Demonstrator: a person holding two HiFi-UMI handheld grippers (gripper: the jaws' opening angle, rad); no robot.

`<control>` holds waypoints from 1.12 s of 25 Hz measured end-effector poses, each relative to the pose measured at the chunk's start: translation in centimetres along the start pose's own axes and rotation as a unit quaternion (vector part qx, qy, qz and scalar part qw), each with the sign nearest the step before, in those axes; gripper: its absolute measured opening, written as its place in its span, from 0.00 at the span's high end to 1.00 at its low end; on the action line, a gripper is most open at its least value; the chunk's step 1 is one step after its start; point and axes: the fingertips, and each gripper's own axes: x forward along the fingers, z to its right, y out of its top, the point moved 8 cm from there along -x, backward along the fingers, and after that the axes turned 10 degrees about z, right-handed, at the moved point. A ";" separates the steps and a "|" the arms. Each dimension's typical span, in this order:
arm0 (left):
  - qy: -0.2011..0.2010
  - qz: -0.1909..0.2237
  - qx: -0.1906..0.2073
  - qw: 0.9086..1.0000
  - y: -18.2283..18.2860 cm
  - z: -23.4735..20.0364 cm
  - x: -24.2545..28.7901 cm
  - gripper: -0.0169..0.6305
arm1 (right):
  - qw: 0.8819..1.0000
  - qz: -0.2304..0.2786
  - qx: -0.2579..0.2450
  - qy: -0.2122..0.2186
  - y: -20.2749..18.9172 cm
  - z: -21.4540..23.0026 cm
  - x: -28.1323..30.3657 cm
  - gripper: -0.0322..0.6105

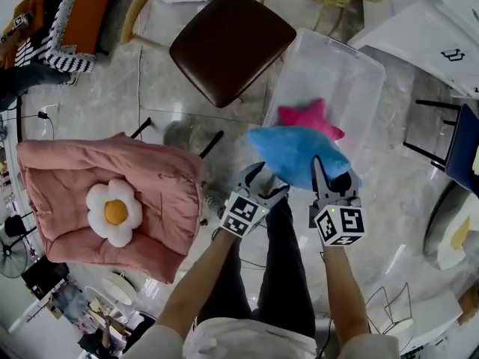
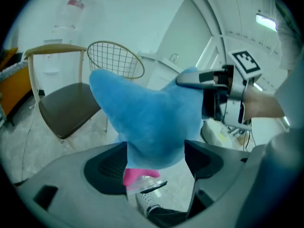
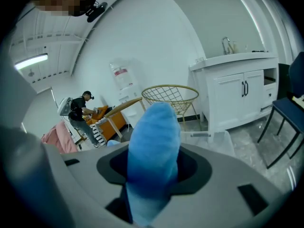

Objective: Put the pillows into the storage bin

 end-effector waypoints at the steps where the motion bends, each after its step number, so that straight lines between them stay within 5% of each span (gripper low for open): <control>1: -0.002 0.007 -0.011 1.000 0.4 0.2 1.1 0.39 | 1.000 -0.002 -0.003 -0.009 -0.2 1.4 0.5 0.63; 8: 0.010 0.014 -0.030 0.999 2.4 0.4 4.5 0.39 | 0.997 -0.049 -0.048 -0.034 -3.1 8.8 6.6 0.63; 17: 0.064 0.009 -0.051 0.997 1.6 -1.9 2.1 0.39 | 0.986 -0.106 -0.119 -0.039 -6.0 14.9 15.9 0.61; 28: 0.088 0.004 -0.060 0.994 1.0 -3.1 1.3 0.39 | 0.957 -0.227 -0.176 -0.044 -16.4 14.9 16.1 0.58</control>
